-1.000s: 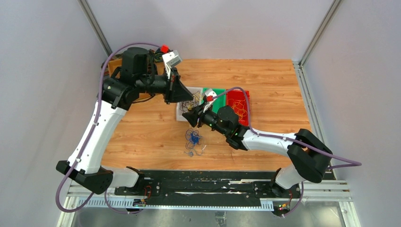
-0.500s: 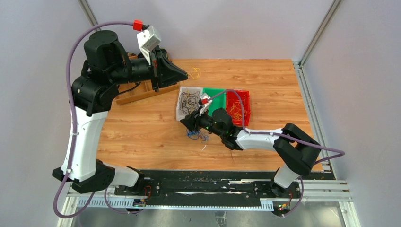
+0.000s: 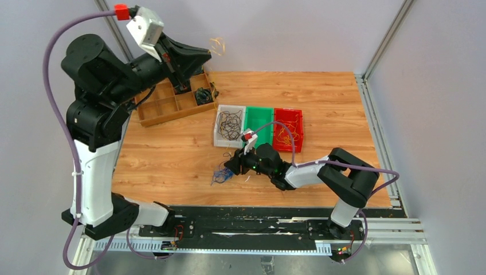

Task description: Untangle the cables

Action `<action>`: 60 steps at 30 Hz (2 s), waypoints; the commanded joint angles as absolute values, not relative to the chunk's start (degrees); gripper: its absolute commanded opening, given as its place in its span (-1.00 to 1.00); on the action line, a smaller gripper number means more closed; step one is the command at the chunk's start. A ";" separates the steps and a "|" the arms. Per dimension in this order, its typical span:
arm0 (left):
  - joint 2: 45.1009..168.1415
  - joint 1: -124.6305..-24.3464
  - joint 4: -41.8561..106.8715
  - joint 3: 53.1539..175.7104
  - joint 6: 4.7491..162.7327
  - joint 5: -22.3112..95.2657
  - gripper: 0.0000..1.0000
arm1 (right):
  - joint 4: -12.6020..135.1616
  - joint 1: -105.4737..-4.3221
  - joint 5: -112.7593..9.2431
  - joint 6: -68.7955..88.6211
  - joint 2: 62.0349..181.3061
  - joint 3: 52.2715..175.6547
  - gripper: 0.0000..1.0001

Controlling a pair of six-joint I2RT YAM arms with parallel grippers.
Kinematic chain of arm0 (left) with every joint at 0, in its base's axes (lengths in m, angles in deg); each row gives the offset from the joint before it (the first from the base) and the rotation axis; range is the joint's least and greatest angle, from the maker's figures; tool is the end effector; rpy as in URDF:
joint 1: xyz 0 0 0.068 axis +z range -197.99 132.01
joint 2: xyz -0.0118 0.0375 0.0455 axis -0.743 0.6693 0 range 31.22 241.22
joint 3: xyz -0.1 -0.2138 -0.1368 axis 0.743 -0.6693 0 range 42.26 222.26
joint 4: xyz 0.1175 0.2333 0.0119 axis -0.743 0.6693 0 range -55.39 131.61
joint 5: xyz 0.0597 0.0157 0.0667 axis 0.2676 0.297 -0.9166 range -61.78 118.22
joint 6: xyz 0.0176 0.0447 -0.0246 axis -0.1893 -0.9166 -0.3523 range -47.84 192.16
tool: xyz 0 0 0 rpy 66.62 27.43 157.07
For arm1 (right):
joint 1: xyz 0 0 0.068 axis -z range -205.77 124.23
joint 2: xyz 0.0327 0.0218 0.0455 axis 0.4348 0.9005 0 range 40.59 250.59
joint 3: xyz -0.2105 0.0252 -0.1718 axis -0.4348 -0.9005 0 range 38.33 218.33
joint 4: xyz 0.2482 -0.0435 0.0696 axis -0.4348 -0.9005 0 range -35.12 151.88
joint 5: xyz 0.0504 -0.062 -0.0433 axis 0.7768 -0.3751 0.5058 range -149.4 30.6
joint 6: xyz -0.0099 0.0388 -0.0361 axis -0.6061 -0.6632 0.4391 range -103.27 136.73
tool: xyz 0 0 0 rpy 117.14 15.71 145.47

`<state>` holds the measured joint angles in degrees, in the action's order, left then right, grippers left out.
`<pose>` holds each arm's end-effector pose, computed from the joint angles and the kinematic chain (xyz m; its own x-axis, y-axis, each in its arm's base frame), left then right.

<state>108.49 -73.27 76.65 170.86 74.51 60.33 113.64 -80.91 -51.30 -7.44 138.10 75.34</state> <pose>0.1465 -0.0901 0.6165 0.1116 -0.0910 -0.9896 0.8414 0.5385 0.0454 0.1876 0.2778 0.1750 -0.4443 0.0713 -0.8930 -0.7782 0.4631 0.4241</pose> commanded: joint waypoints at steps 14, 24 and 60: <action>106.08 -73.48 62.36 172.58 71.45 46.46 -0.99 | 113.70 -83.62 -53.83 -6.75 134.84 71.57 0.07; 98.85 -73.52 66.42 150.87 70.85 53.52 -0.99 | 94.48 -83.61 -55.52 6.39 111.05 82.32 0.36; 99.50 -74.33 70.25 148.30 83.04 69.55 -0.99 | 100.24 -80.64 -54.52 8.83 120.01 97.17 0.19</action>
